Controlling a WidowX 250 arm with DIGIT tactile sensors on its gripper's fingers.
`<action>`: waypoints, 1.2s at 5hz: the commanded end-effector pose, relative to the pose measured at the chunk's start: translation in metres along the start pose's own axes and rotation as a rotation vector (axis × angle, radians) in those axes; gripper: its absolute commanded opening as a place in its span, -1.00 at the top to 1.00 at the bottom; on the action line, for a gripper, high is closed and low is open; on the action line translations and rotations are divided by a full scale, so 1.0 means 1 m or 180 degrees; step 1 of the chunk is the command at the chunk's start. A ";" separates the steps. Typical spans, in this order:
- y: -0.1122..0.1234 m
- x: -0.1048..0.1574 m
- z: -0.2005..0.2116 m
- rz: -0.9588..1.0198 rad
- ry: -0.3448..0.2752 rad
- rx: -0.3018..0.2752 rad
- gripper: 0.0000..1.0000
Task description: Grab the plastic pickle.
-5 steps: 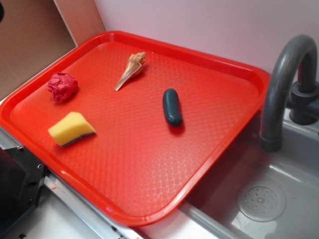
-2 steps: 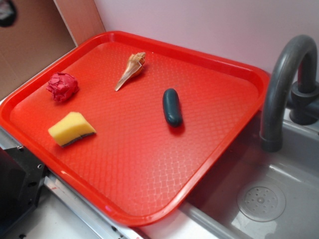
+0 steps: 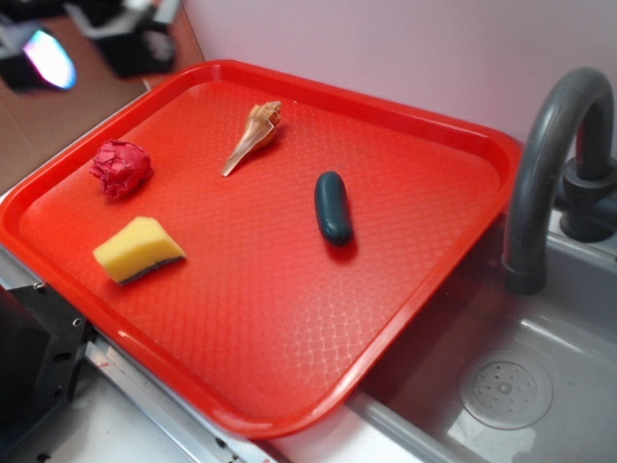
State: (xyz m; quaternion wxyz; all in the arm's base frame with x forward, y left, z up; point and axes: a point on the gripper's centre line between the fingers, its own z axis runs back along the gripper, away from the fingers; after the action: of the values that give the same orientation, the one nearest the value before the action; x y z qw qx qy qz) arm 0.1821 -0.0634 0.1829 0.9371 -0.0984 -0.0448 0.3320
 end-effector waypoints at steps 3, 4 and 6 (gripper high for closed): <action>-0.081 0.043 -0.087 0.0334 -0.0162 -0.0076 -1.00; -0.086 0.045 -0.107 0.0269 -0.0067 0.0108 -1.00; -0.083 0.045 -0.139 0.0259 -0.0017 0.0303 -1.00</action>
State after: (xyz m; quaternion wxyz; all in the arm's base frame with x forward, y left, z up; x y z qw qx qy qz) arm 0.2748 -0.1164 0.0484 0.9255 -0.0295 -0.0069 0.3776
